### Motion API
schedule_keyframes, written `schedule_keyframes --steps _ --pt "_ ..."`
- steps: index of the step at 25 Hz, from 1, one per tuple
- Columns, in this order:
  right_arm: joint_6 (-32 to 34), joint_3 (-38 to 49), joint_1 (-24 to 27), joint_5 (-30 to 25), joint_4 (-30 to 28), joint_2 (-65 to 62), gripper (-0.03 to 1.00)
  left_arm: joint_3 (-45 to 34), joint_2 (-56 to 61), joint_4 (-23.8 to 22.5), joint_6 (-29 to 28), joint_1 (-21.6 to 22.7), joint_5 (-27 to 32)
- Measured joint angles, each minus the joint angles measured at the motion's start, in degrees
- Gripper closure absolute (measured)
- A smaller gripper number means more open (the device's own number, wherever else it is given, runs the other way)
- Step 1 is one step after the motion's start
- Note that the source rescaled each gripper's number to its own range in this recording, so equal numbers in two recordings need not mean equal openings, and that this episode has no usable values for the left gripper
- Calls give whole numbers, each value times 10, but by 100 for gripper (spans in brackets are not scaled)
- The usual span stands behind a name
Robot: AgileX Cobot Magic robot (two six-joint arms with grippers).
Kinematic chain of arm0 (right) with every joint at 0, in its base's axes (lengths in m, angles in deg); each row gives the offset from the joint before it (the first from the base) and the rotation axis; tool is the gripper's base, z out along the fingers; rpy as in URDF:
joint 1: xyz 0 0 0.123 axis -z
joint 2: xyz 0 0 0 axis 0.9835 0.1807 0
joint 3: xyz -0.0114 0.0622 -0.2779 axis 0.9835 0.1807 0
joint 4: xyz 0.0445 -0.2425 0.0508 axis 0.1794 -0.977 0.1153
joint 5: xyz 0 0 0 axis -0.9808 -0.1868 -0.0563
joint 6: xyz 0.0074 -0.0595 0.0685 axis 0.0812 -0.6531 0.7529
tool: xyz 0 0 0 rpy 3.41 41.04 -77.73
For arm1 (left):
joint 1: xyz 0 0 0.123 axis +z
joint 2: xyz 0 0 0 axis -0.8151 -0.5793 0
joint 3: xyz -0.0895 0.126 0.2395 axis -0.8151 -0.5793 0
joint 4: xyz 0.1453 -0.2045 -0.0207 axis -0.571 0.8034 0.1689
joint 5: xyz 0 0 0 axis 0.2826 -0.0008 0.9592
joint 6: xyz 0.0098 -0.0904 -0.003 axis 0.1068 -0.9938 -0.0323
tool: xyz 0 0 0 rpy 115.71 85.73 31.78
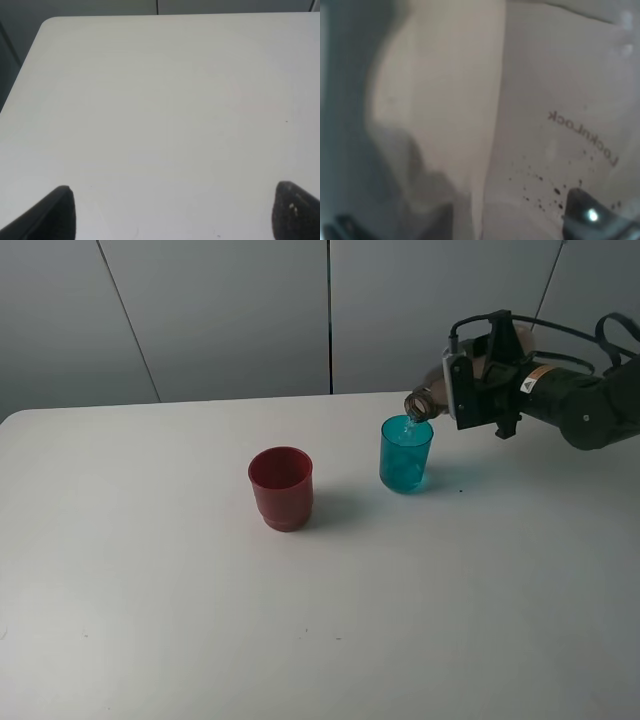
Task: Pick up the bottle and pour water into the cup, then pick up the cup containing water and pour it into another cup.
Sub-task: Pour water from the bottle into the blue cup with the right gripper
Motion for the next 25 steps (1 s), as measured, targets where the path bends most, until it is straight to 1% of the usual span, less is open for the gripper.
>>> schedule_keyframes --steps 5,13,20,25 --pt "-2 0 0 -1 0 0 94 0 0 0 0 0 0" --pt "-28 0 0 -1 10 0 94 0 0 0 0 0 0" --pt "-31 0 0 1 12 -1 94 0 0 0 0 0 0" --pt "-48 -2 0 2 14 -1 94 0 0 0 0 0 0"
